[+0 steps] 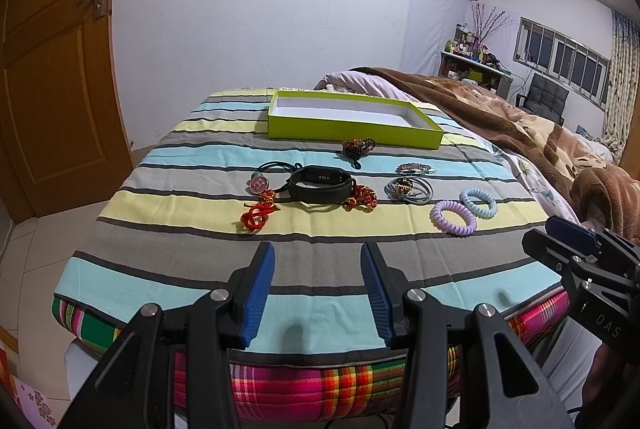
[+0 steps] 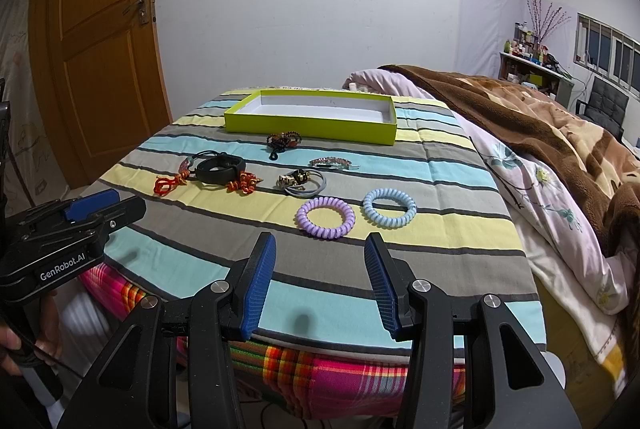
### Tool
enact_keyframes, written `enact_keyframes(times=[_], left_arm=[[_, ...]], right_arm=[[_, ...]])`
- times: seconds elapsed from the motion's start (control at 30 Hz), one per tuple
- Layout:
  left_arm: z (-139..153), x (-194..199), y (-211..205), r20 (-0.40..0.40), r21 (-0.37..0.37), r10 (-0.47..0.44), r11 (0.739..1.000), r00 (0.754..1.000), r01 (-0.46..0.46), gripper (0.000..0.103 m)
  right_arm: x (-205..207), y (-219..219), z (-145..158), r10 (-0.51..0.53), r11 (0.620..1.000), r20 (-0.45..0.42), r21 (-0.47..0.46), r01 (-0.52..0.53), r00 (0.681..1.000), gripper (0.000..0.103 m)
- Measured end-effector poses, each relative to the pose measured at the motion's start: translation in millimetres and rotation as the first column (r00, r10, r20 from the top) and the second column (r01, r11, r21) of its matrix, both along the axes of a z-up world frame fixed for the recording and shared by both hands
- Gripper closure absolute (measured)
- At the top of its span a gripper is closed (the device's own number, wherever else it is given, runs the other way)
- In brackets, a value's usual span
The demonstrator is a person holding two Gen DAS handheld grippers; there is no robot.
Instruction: Organize jewelry
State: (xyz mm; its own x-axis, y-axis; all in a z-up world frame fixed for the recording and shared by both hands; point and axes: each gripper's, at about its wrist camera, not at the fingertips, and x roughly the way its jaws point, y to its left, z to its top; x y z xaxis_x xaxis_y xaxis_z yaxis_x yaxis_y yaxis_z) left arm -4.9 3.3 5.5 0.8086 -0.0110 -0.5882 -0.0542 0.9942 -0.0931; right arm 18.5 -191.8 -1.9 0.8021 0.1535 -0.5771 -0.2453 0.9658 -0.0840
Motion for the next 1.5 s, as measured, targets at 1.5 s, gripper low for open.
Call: enact_keyframes(times=[1.5], left_arm=[[-18.5, 97.0, 8.8, -0.095, -0.048, 0.013, 0.999, 0.995, -0.018, 0.064]], right_arm=[[96.1, -20.9, -25.9, -0.025, 0.999, -0.142, 0.030, 0.029, 0.990, 0.065]])
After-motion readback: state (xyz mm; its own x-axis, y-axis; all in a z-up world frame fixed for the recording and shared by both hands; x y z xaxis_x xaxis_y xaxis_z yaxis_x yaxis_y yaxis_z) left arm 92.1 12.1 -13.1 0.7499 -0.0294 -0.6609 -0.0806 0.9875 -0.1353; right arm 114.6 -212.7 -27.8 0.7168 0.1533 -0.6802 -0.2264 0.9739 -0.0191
